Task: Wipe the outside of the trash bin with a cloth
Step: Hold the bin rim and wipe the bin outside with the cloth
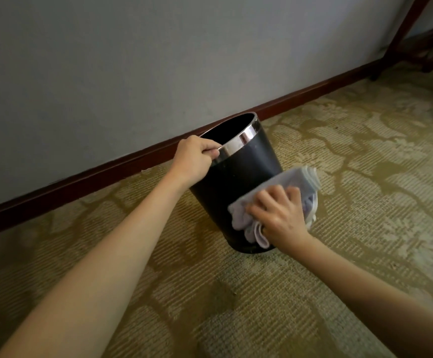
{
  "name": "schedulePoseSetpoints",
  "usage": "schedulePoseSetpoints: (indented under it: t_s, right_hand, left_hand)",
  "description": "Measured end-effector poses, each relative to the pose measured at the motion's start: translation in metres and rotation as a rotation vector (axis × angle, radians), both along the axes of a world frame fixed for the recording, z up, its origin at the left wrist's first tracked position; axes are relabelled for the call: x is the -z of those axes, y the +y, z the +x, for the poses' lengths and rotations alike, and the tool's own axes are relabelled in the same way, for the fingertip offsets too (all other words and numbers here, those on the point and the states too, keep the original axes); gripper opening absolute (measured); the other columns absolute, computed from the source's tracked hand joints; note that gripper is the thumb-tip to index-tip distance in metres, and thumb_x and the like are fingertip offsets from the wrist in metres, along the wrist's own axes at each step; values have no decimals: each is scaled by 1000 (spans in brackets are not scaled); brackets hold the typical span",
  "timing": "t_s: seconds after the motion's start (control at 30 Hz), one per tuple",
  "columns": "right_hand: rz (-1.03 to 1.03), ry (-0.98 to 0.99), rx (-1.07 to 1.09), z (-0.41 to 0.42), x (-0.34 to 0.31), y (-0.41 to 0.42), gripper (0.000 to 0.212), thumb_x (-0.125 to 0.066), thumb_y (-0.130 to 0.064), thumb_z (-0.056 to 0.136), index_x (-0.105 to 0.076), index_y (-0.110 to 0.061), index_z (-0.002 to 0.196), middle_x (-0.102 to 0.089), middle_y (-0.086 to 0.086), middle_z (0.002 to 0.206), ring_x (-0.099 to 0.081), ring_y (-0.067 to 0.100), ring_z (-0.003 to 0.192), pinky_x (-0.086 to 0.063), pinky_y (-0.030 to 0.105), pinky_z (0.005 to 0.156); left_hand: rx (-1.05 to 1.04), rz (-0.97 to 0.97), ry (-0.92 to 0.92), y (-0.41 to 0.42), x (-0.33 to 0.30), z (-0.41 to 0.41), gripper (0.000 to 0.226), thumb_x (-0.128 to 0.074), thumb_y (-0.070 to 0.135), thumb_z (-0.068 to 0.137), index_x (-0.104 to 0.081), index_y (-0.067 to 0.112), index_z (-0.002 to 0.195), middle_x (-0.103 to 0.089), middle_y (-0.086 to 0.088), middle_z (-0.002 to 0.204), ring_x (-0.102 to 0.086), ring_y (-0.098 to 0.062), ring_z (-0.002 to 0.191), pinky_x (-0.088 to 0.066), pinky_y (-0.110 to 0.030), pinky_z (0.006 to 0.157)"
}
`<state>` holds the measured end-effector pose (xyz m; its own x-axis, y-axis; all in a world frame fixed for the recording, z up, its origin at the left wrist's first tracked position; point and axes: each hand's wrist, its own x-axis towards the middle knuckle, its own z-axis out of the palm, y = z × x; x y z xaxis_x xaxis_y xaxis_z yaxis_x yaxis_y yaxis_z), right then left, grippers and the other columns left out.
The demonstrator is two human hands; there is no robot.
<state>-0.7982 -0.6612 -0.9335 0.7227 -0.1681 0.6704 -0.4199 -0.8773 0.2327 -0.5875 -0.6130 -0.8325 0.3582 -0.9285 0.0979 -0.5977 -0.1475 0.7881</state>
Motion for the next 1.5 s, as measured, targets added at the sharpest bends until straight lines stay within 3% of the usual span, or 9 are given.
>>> schedulePoseSetpoints:
  t_s: [0.1, 0.23, 0.43, 0.57, 0.8, 1.03, 1.23, 1.4, 1.5]
  right_hand:
    - [-30, 265, -33, -25, 35, 12, 13, -61, -16, 77, -65, -16, 89, -43, 6, 96, -43, 27, 84, -35, 43, 69]
    - [37, 367, -73, -36, 32, 17, 14, -68, -19, 73, -65, -18, 87, -53, 3, 90, -42, 25, 83, -37, 42, 67]
    - [319, -179, 157, 3, -53, -22, 22, -54, -12, 78, -73, -16, 88, -58, 9, 86, -46, 29, 85, -30, 40, 71]
    - [275, -216, 201, 11, -45, -17, 23, -53, -13, 79, -73, -15, 90, -60, 9, 88, -45, 28, 87, -29, 39, 71]
    - [67, 538, -82, -34, 39, 36, 13, -77, -25, 66, -71, -24, 78, -59, -2, 101, -42, 24, 94, -44, 42, 70]
    - [338, 88, 117, -22, -13, -24, 19, -54, -26, 74, -71, -21, 81, -55, 2, 86, -45, 26, 84, -28, 37, 69]
    - [802, -291, 430, -23, -16, -59, 6, -67, -16, 81, -69, -11, 79, -48, 1, 84, -47, 28, 87, -40, 50, 78]
    - [731, -177, 471, -43, 8, -27, 12, -67, -4, 76, -63, -15, 74, -51, -2, 85, -41, 21, 86, -32, 42, 76]
    - [650, 99, 366, -62, 29, 6, 19, -68, 2, 67, -69, -17, 73, -58, 2, 84, -44, 23, 86, -35, 43, 72]
  left_hand:
    - [-16, 39, 25, 3, -1, 5, 27, -54, 11, 94, -67, 16, 116, -65, -1, 120, -54, -16, 117, -41, -32, 100]
    - [-43, 41, 23, 6, 1, 8, 27, -54, 12, 94, -66, 15, 118, -64, -3, 123, -53, -19, 120, -38, -29, 99]
    - [-49, 59, 31, 14, 4, 12, 26, -53, 13, 94, -68, 19, 116, -64, -2, 122, -52, -19, 121, -38, -37, 105]
    - [-45, 64, 22, 16, 5, 13, 27, -52, 13, 95, -66, 18, 117, -63, -2, 124, -51, -18, 122, -37, -34, 103]
    - [-38, 63, 18, 12, 4, 20, 26, -53, 14, 95, -68, 19, 115, -66, -1, 118, -54, -18, 117, -40, -35, 101]
    - [-84, 5, -3, 11, 13, 15, 25, -52, 12, 95, -67, 19, 114, -63, -1, 121, -51, -17, 119, -36, -25, 91]
    - [-99, -10, -1, 13, 13, 19, 26, -50, 14, 96, -66, 18, 115, -64, 0, 121, -53, -18, 119, -37, -28, 94]
    - [-34, 16, -37, 13, 12, 16, 26, -49, 13, 97, -66, 17, 116, -65, -2, 117, -55, -18, 116, -41, -31, 96]
    - [34, 35, -32, 9, 10, 11, 26, -49, 13, 96, -68, 19, 114, -65, -2, 116, -55, -17, 114, -43, -34, 98]
